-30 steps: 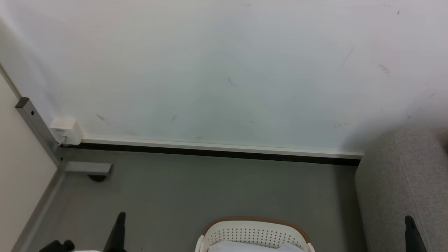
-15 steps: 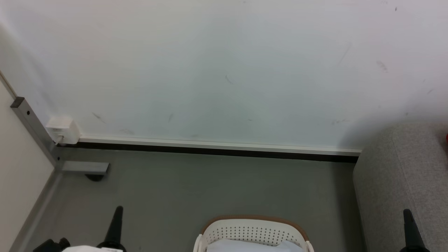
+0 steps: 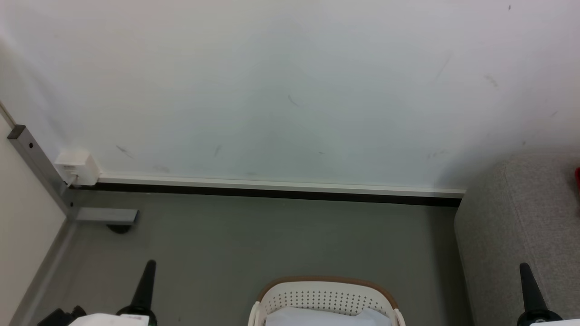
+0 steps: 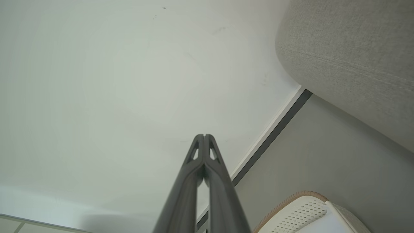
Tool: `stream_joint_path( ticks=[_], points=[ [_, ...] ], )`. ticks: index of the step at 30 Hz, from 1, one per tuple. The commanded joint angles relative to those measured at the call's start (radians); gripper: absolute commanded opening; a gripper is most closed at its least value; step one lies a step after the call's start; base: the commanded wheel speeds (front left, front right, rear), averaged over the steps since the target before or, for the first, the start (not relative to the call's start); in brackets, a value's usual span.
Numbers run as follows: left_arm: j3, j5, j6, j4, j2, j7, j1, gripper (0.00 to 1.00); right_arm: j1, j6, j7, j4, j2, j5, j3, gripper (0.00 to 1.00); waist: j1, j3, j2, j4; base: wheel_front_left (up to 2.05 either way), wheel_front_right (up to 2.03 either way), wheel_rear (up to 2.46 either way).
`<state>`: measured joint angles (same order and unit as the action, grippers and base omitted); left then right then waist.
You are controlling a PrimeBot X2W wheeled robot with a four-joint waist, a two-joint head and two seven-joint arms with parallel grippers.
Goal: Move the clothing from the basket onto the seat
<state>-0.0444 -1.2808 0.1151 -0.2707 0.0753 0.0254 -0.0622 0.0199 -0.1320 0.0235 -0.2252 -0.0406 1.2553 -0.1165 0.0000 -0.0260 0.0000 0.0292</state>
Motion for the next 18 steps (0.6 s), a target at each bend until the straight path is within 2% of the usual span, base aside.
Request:
stream_joint_path(
  ticks=[1, 18],
  points=[
    [-0.009, -0.031, 0.006, 0.011, 0.0, 0.006, -0.02, 0.0, 0.026, 0.002, 0.008, 0.002, -0.011, 0.029, -0.001, 0.0, 0.0, 0.001, 0.0, -0.001, 0.0, 0.0, 0.0],
    [-0.038, -0.165, 0.011, 0.018, -0.011, 0.045, -0.034, 0.0, 0.055, 0.002, 0.046, -0.009, -0.012, 0.174, 0.0, 0.0, 0.0, 0.012, 0.0, -0.012, 0.0, 0.0, 0.0]
  ],
)
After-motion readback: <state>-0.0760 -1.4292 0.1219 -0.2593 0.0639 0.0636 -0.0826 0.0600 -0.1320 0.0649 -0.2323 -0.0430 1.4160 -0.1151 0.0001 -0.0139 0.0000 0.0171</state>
